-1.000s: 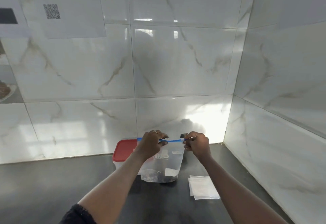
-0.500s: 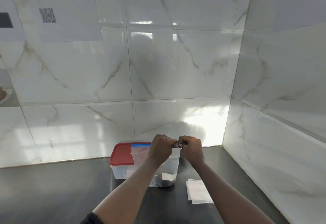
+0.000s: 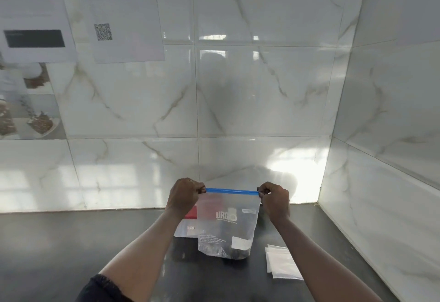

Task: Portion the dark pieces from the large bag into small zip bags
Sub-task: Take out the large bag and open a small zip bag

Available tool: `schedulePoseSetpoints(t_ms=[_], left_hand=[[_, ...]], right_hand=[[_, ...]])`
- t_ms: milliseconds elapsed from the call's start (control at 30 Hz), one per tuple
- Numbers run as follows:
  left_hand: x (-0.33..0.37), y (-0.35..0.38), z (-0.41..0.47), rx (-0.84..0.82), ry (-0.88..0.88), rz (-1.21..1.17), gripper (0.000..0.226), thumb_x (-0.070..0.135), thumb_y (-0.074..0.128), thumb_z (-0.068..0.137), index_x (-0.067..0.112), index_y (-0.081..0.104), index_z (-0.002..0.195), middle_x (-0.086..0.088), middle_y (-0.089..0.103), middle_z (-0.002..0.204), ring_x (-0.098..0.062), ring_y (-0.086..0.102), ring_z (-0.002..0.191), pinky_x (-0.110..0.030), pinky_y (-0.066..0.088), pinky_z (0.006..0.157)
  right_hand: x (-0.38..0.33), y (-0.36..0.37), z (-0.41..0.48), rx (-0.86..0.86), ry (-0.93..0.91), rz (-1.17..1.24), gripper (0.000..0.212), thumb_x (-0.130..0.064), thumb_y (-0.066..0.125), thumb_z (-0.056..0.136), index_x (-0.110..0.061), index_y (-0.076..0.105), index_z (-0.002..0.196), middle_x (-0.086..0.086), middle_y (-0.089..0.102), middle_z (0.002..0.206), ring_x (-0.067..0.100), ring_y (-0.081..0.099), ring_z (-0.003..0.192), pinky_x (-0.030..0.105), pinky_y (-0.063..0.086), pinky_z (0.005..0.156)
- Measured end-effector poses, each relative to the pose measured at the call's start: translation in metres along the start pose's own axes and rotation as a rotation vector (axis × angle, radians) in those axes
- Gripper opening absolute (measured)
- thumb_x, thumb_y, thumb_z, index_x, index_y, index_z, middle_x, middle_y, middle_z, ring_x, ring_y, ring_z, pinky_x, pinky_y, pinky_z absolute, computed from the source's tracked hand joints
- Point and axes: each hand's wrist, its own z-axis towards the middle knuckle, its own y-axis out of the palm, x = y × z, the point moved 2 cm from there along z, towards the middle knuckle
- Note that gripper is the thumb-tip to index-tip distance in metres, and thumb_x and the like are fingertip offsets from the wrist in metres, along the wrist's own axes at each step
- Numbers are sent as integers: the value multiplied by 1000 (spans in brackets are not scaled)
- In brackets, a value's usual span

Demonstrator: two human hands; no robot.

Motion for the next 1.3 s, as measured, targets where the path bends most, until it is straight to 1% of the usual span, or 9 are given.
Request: schedulePoseSetpoints(t_ms=[167,300,433,533,633,700,867,1100,1300], left_hand=[[-14,-14,-8,-30,-63,-5,22,11,49,81,15,67,71,-3,68,68,-23,57,71,-24,34,60],[-15,-14,-16,-162,-150,-56,20,26,56,91,19,74,92,-1,71,82,-19,58,83,-25,35,63],[-3,-11,-19,-218,-235,12,40,41,47,95,12,71,84,-8,65,74,-24,53,70,-27,34,54],[9,-6,-11,-272,-256,17,30,45,55,89,21,72,97,-5,69,92,-24,60,85,-28,43,69],[22,-3,-1,-382,-243,47,31,43,66,79,22,71,101,-2,68,100,-22,61,93,-30,46,78],[28,-1,4,-424,-248,70,31,39,71,75,19,71,99,-2,69,100,-21,62,94,-29,46,78],[33,7,8,-422,-273,55,21,26,67,78,11,73,93,-8,71,94,-25,65,87,-29,47,73],[31,-4,16,-364,-354,-31,17,13,61,79,-2,69,78,-1,49,53,-20,51,59,-21,32,48],[22,-7,17,-311,-495,-118,14,10,64,71,6,60,58,-13,61,63,-33,66,79,-26,39,56]], right_hand=[[-12,6,-2,-56,-21,76,44,18,45,72,-20,52,54,3,53,54,18,49,47,24,40,52],[-15,14,-7,-142,-83,56,44,20,41,71,-18,53,56,8,56,58,18,51,48,25,44,54],[-15,21,-11,-160,-162,-74,28,11,50,79,-15,56,69,9,62,74,24,57,64,29,47,62],[-21,28,-18,-111,-478,-410,32,2,67,73,-14,63,101,3,63,104,26,61,93,37,51,79],[-29,31,-30,-110,-834,-594,50,-5,85,47,-20,70,92,0,68,101,23,68,92,34,55,74],[-33,38,-38,-259,-956,-699,43,-9,85,53,-18,71,94,3,70,101,25,67,98,36,53,84],[-38,48,-42,-439,-852,-915,29,-10,57,90,-13,60,118,8,65,113,29,54,113,37,38,98],[-62,39,-32,-496,-741,-770,26,0,41,87,-11,62,98,14,60,102,31,54,94,33,36,79],[-67,41,-38,-706,-605,-731,21,-7,37,93,-13,56,101,11,46,89,24,43,78,28,32,68]])
